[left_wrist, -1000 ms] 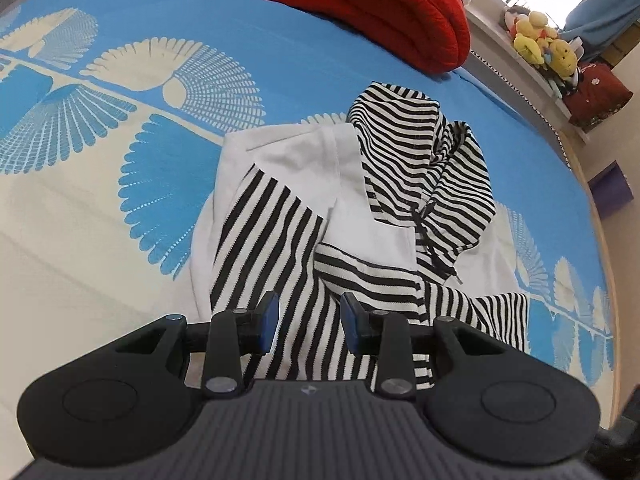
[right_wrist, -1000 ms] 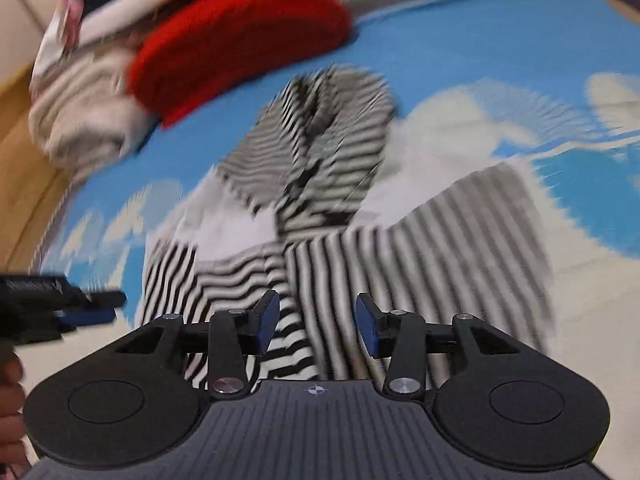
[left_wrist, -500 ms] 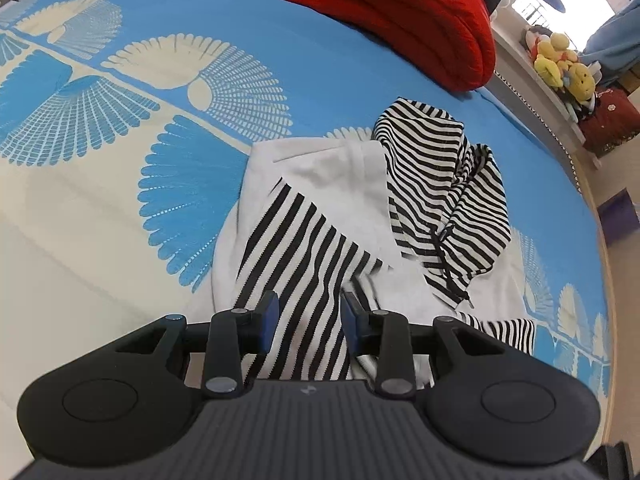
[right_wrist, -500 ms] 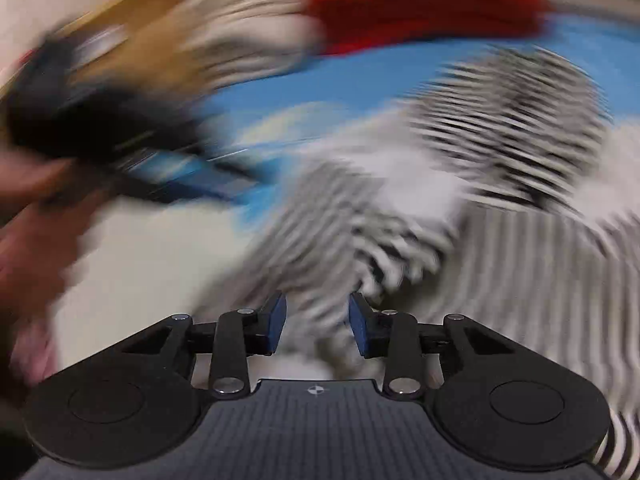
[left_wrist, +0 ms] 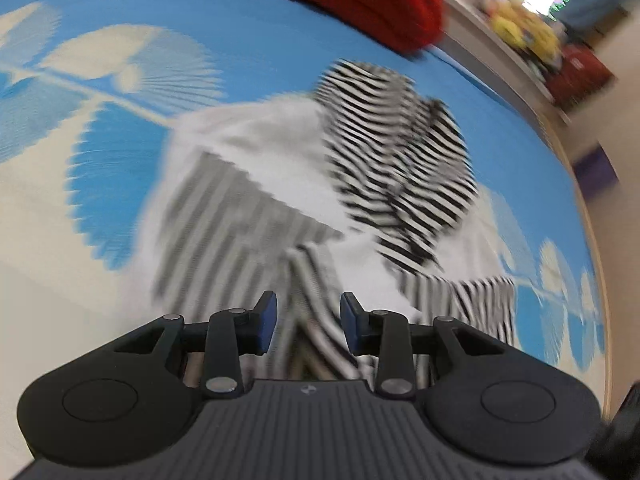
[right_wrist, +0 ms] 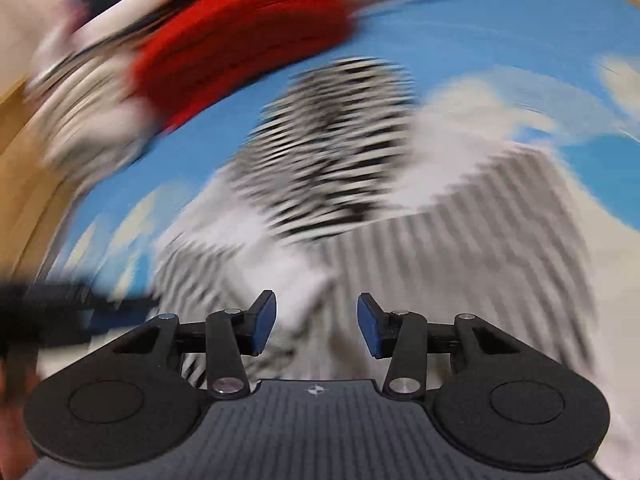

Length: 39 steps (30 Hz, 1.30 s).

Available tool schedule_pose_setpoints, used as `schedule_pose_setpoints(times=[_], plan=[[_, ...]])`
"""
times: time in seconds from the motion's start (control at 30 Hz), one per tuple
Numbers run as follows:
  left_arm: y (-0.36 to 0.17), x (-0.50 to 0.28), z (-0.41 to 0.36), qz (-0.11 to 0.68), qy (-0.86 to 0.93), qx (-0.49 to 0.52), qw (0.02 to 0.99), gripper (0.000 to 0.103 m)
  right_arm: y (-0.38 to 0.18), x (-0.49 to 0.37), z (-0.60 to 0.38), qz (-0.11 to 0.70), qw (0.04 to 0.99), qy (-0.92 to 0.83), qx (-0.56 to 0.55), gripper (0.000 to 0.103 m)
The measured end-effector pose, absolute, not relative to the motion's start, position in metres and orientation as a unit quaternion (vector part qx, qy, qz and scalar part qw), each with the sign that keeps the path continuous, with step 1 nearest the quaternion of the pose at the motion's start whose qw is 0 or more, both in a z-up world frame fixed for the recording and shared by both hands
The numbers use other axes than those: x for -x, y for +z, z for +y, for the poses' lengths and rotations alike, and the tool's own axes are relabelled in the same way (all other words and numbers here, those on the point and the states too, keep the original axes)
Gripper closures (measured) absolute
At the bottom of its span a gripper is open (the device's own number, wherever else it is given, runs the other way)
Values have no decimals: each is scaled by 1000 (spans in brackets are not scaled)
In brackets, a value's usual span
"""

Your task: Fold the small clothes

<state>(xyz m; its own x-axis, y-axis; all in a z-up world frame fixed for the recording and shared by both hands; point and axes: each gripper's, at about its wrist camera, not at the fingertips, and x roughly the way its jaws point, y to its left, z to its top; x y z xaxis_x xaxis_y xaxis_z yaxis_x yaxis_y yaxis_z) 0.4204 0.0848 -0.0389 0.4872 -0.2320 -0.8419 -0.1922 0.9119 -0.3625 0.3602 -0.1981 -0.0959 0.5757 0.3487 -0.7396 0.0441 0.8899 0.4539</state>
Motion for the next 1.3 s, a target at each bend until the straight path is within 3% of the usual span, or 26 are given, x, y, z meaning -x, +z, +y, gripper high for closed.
schedule_pose_setpoints(times=[0.13, 0.33, 0.4, 0.5, 0.53, 0.57, 0.63, 0.83, 1.3], plan=[[-48, -422, 38, 501, -59, 146, 851, 66, -105, -359, -235, 481, 843, -32, -239, 54], [-73, -420, -11, 498, -83, 44, 862, 48, -135, -356, -284, 536, 784, -93, -300, 52], [-83, -420, -21, 507, -76, 14, 859, 48, -138, -356, -292, 541, 773, -95, -316, 52], [-96, -420, -29, 516, -49, -36, 855, 58, -138, -356, -291, 546, 771, -87, -317, 46], [-95, -419, -29, 511, -45, -42, 857, 72, -138, -359, -288, 548, 770, -86, -316, 45], [-91, -418, -26, 508, -37, -36, 860, 85, -137, -361, -288, 549, 769, -88, -316, 45], [-73, -414, -10, 501, -3, 3, 865, 85, -137, -363, -287, 550, 769, -93, -314, 45], [-34, -376, 67, 499, 83, 214, 835, 80, -135, -363, -281, 555, 765, -107, -310, 44], [-63, -372, 149, 527, 161, 358, 754, 69, -119, -352, -271, 548, 778, -113, -286, 44]])
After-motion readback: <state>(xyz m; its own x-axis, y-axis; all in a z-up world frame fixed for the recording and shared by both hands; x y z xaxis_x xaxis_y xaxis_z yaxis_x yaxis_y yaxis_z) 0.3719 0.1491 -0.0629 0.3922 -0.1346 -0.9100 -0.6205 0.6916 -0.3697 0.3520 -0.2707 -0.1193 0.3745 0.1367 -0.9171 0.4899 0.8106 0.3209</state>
